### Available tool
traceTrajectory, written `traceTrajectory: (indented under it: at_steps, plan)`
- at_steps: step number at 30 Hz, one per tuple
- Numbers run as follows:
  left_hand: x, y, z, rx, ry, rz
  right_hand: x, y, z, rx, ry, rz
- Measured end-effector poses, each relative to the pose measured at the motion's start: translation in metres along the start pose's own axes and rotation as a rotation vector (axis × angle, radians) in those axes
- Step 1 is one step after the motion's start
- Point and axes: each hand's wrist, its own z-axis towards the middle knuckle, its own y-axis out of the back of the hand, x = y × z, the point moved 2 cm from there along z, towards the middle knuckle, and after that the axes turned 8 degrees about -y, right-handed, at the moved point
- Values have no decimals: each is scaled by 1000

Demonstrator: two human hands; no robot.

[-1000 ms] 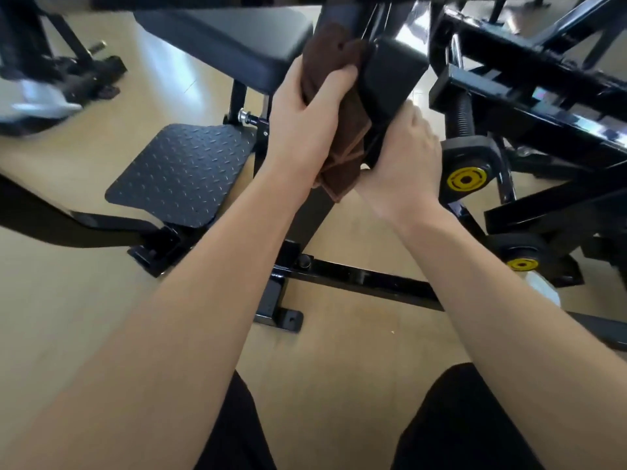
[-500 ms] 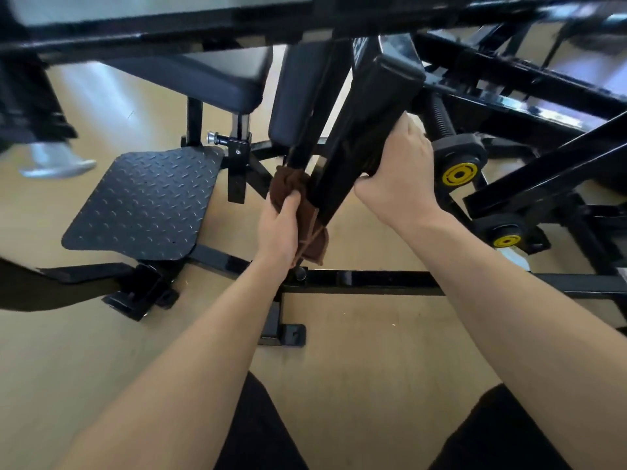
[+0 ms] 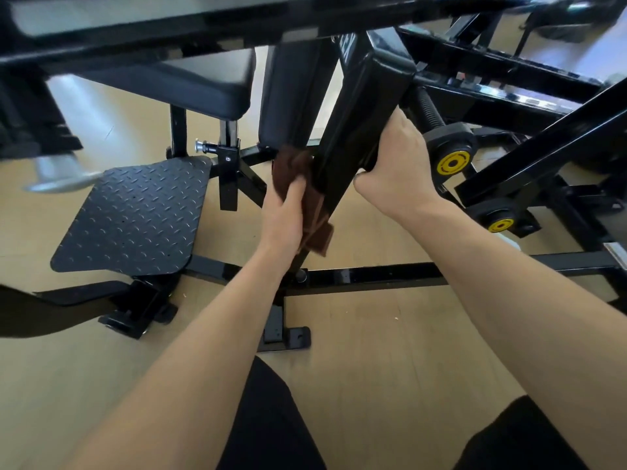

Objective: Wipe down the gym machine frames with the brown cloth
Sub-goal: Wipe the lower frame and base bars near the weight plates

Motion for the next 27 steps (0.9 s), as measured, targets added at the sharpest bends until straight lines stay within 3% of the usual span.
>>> traceTrajectory:
  at_steps: [5,13,22,27]
  plan:
    - [37,25,-1,6,193,74,-1,2,0,-4,9,2]
    - [-34,-15,13,57,-256,-22,-1,-6,-2,-108,34,23]
    - [49,6,-2,-181,-179,38,-4,-22,-15,-302,54,58]
    - [63,9,-17,-198,-135,31,-9,-26,-16,-369,111,116]
